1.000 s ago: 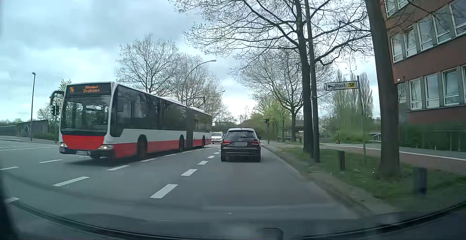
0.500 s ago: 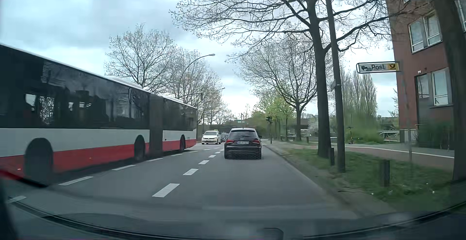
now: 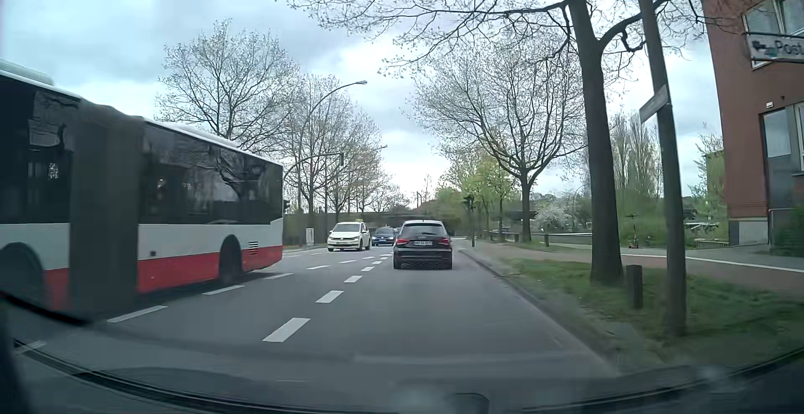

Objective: Follow the waypoints while adhering to traffic rules and regulations

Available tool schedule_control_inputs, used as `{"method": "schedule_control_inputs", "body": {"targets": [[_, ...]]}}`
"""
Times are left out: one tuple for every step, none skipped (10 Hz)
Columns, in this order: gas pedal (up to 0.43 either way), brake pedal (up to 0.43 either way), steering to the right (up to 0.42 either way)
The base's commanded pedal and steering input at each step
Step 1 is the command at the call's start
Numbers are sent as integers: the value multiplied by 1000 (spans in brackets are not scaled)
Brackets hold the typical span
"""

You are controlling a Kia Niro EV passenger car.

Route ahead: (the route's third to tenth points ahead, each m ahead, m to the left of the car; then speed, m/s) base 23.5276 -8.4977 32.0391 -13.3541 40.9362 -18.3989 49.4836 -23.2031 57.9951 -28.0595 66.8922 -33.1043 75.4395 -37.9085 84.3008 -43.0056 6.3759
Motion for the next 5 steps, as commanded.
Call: {"method": "schedule_control_inputs", "body": {"targets": [[220,0,-1],[220,6,-1],[220,0,-1],[220,0,-1],[220,0,-1]]}}
